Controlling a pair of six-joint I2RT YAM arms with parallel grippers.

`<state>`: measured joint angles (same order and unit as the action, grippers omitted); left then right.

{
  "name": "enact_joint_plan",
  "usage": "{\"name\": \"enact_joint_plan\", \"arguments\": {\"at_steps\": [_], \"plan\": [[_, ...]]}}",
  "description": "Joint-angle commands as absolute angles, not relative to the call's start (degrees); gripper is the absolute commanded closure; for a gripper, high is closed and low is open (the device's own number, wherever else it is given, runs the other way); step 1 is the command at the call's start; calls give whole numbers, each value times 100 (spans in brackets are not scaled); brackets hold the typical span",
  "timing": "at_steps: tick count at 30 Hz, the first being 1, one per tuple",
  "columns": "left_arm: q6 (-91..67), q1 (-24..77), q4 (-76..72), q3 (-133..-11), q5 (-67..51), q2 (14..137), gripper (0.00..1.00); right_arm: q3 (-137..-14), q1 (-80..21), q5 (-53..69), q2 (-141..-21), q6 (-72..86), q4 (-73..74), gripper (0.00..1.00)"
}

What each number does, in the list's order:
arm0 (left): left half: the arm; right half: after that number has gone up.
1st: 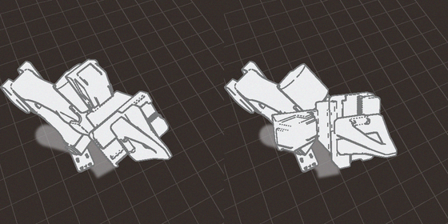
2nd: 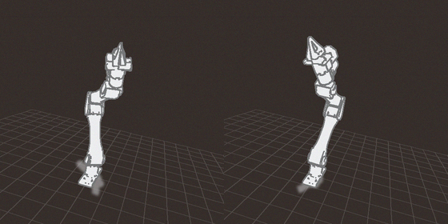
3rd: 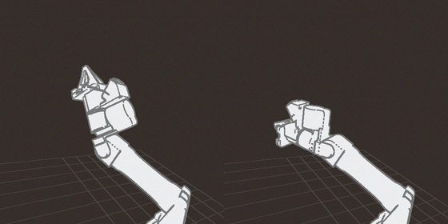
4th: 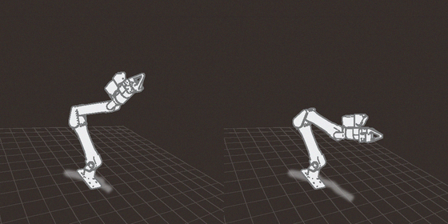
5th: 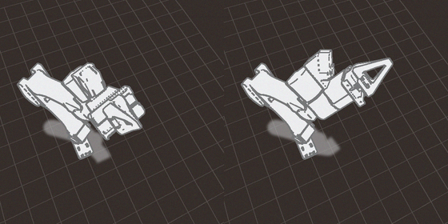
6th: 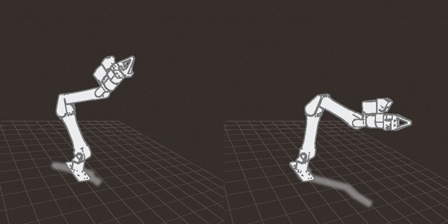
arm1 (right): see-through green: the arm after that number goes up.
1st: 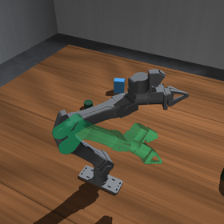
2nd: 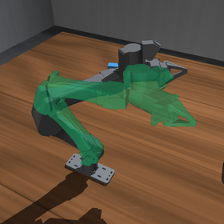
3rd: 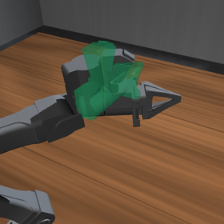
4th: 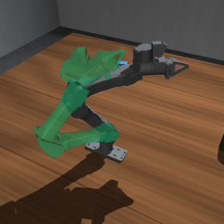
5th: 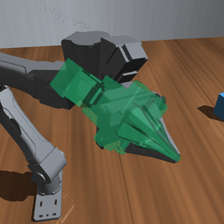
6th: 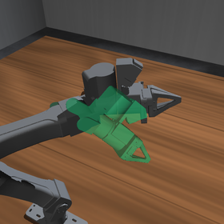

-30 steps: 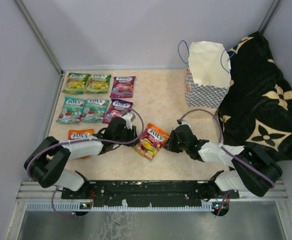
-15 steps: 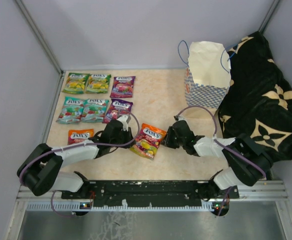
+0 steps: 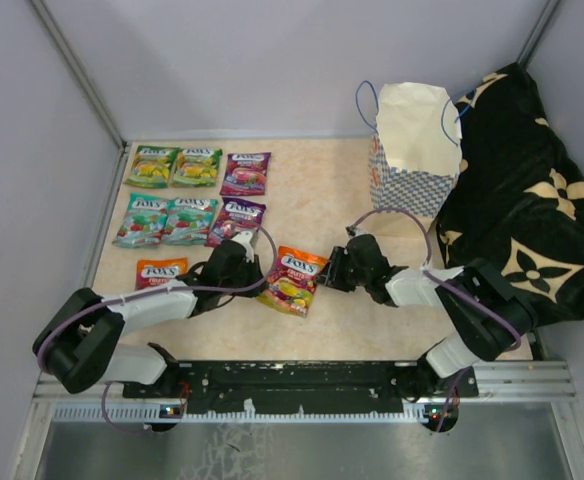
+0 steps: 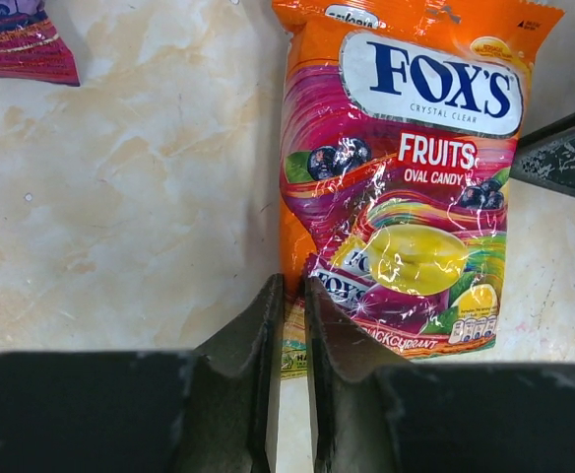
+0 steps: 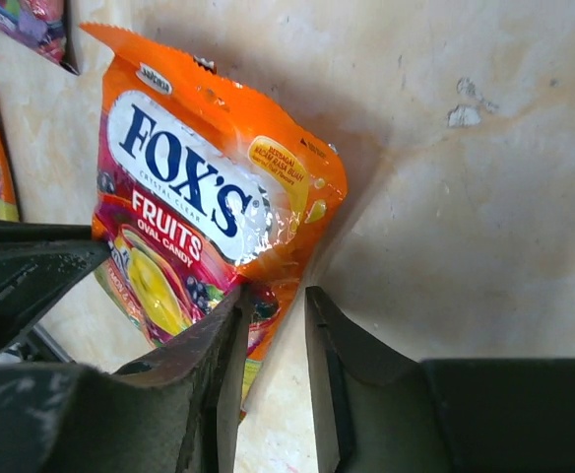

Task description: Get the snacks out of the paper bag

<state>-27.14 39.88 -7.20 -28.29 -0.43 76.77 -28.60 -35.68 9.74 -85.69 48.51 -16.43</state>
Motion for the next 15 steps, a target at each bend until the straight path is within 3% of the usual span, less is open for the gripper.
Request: {"name": "enact_joint_plan", "arguments": {"at_steps": [1,6,15], "plan": [[-3061,4016,-538,-2747,-23,7473,81,-2893,-3301,1678,-8709,4751,-2303,65],[-3177,4017,-584,-2691,-11,7520,71,-2712,-3281,2098,-8933,5022,-2938,50],[-3190,4017,-564,-2787,-121,7945,68,-2524,-3278,2458,-9349,5404,-3648,56]]}}
